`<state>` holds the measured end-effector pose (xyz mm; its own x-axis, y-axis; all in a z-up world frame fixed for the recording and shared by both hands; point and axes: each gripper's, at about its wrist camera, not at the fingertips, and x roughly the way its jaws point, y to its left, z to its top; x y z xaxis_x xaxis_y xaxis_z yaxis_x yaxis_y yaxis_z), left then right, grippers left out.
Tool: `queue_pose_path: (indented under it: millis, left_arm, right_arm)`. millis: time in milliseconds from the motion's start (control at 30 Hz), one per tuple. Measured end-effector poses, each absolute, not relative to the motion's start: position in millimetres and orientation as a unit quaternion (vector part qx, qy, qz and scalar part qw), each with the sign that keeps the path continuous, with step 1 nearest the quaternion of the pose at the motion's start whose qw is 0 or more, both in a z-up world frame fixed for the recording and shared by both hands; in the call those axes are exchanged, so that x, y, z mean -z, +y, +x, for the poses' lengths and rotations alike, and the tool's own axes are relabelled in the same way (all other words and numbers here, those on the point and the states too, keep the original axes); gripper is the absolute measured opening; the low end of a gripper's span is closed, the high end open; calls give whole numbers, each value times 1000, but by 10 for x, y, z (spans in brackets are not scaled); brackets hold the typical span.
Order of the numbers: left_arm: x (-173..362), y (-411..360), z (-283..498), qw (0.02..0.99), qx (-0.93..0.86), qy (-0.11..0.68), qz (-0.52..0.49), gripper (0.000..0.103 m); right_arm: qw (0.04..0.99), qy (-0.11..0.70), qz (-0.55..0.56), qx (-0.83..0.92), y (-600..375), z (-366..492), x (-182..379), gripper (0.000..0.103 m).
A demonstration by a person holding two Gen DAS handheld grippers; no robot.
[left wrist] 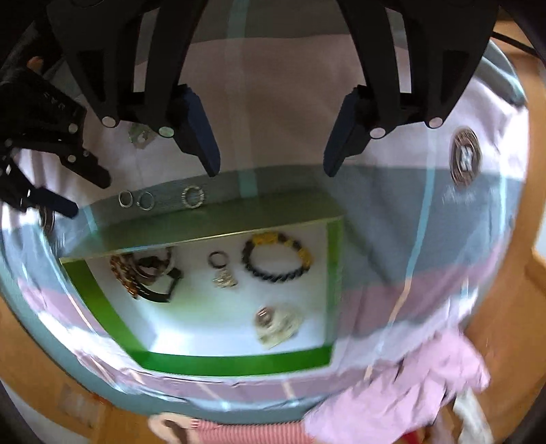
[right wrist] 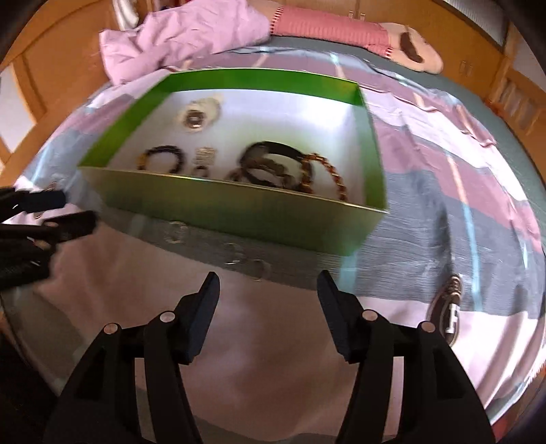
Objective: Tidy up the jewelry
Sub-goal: 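Grasp the green jade pendant with the left tool while the right moves to the silver rings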
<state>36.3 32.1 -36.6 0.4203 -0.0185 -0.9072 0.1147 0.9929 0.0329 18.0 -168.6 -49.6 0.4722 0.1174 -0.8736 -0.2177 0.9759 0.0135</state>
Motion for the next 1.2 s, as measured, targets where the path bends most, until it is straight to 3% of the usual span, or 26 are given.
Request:
queue_pose_path:
  millis: [167,567,800,867,933,1000,1200]
  left_arm:
    - [489,489,415,822,33,568,-4,66]
    - [585,256,390,813,51,579,24,74]
    - [616,352,420,810,36,585,17,75]
    - [611,365,423,810,35,585,15,76]
    - [607,360,425,810,35,585,15,76]
    - [609,344,421,811,37,584,18,76]
    - [628,300,432,810,36,586,20,76]
  right_arm:
    - [844,528,-6,-92,-1850,285,649,59]
    - [811,563,-2,-156,-1571,204,714,59]
    - [776,574,-103,-240,-1113,-240,749,59]
    - [778,568,-135,-233,-1076,-322,791,45]
    - [783,557,-146,-236,-1085,-352,762,20]
    - [785,556,-141,-237,-1128,-341,732,11]
    - [800,534,-137,-236,-1282,-335,666,10]
